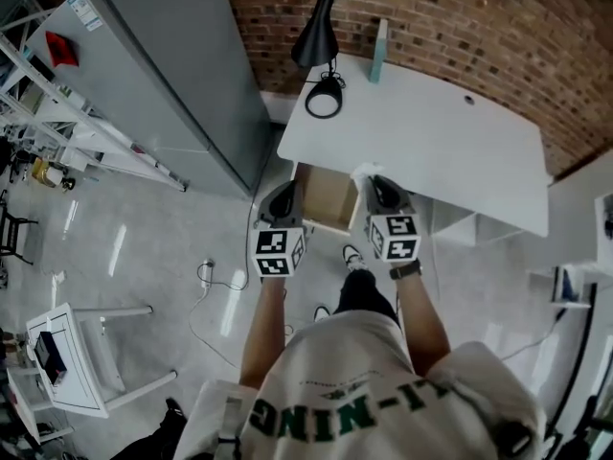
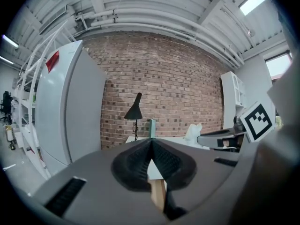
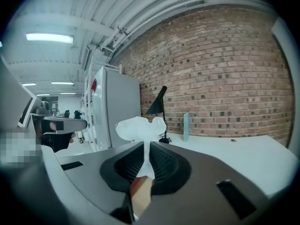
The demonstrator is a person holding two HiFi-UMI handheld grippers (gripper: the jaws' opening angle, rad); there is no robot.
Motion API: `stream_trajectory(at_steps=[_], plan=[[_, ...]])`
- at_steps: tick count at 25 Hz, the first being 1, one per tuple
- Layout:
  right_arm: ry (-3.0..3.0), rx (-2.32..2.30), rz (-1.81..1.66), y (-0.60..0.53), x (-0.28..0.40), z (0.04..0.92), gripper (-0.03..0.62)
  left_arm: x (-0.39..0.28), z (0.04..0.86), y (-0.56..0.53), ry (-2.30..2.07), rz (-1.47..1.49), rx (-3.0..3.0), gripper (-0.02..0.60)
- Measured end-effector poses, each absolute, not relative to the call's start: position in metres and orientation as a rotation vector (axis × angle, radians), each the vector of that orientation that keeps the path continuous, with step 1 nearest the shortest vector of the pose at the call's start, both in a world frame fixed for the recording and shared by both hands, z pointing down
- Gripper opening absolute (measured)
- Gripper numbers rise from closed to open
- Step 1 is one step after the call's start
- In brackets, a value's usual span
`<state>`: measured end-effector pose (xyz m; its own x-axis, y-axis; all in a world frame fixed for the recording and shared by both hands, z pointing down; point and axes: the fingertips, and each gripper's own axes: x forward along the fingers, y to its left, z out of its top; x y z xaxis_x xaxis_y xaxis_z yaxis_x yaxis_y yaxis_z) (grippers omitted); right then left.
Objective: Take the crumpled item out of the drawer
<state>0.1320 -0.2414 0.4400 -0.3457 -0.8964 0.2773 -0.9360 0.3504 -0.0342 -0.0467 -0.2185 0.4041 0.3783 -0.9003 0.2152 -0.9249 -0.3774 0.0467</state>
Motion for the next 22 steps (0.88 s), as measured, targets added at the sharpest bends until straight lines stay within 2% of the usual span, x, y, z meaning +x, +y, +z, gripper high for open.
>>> stream_trajectory(at_steps=[10, 22], plan=[[-2.480, 1.705, 0.193, -0.201, 0.132, 0.393, 0.037, -0.040, 0.370, -0.191, -1.707, 0.169, 2.497, -0.006], [-2.487, 1.720, 0.190, -0.190, 0.137, 0.383, 0.037, -0.031, 0.362, -0.182, -1.702, 0.145, 2.519, -0.006]])
